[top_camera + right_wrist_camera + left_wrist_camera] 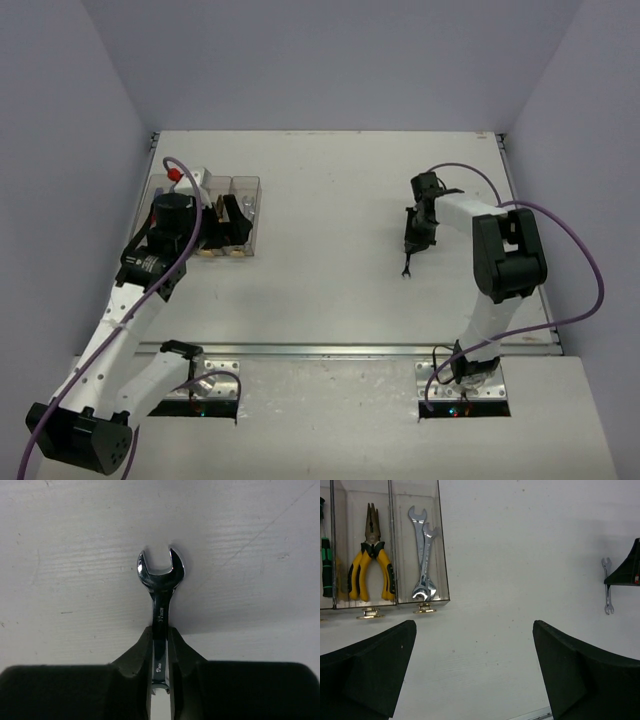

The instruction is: Sort the tools into containers

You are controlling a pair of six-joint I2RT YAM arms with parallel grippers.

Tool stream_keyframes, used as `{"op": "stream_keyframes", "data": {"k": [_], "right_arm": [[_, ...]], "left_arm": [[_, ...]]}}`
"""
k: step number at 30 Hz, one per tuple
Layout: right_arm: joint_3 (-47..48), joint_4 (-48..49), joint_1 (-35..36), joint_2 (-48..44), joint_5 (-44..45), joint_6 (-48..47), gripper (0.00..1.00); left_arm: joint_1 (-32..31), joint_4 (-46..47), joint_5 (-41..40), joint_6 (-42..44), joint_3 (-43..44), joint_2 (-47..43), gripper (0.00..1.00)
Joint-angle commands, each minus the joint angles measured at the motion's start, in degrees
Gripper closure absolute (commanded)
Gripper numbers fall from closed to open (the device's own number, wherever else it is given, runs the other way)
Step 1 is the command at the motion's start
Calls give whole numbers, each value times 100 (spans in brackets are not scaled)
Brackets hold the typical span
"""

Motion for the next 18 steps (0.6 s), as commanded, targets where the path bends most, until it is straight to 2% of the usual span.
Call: {"op": "stream_keyframes", "data": {"k": [1, 4, 10, 16, 18], "right_arm": [[-359, 140, 33, 402, 193, 20, 94], [-424, 154, 101, 165, 176, 29, 100], [-541, 173, 246, -621, -26, 4, 100], [-945, 488, 398, -1691, -569, -103, 100], [-1083, 678, 614, -1978, -831, -97, 100]], "left_arm": [[-35, 461, 189, -159, 0, -214, 0], [-27, 606, 365, -356, -75, -182, 0], [-73, 1361, 1052, -1071, -570, -82, 0], [-465, 2951, 1224, -2059, -1437, 96, 0], [-811, 3933, 1252, -2475, -1691, 338, 0]]}}
